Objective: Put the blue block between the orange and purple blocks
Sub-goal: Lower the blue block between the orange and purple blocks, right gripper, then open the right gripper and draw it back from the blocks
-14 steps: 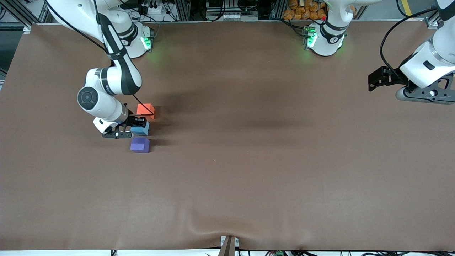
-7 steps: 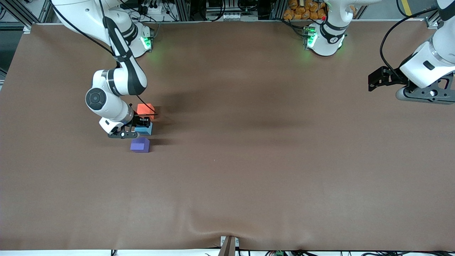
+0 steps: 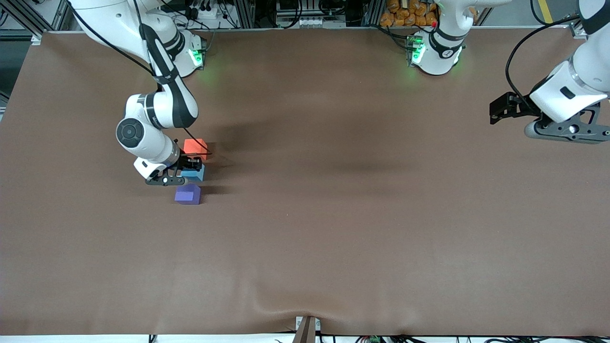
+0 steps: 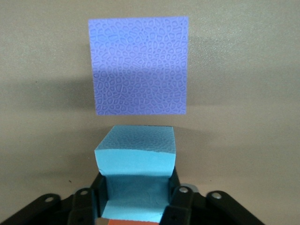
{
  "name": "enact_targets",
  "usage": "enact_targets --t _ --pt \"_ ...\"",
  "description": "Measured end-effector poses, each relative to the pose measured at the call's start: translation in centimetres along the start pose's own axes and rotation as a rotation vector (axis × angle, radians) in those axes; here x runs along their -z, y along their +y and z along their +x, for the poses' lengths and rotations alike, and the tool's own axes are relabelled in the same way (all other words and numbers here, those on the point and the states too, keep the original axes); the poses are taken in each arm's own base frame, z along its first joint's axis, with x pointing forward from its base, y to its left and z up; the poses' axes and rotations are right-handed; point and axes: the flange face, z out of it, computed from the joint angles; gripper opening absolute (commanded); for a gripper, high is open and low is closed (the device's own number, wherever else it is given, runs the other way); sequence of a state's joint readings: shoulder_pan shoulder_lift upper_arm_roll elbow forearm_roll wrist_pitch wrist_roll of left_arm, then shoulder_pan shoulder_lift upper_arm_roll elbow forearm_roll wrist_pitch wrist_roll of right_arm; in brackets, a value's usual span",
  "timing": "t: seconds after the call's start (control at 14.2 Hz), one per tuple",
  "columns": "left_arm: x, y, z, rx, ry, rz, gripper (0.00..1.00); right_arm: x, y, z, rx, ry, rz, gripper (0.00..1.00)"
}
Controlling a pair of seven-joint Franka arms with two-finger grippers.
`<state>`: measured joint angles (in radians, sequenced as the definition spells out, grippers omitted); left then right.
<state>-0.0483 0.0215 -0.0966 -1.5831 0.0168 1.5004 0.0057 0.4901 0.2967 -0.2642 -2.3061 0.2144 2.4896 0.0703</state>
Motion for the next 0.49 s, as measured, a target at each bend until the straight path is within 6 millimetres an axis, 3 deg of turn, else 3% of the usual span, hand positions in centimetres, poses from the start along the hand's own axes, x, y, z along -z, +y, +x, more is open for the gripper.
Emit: enact_targets --t 0.28,0.49 --pt "0.3 -0.1 0.1 0.002 0.008 -0.001 1.0 0.2 0.1 0.2 -0.002 -0.007 0.0 1.0" --pt "0.3 -0.5 0.1 0.009 0.008 -0.001 1.0 3.2 -0.8 1.5 0.007 -0.06 0.017 1.0"
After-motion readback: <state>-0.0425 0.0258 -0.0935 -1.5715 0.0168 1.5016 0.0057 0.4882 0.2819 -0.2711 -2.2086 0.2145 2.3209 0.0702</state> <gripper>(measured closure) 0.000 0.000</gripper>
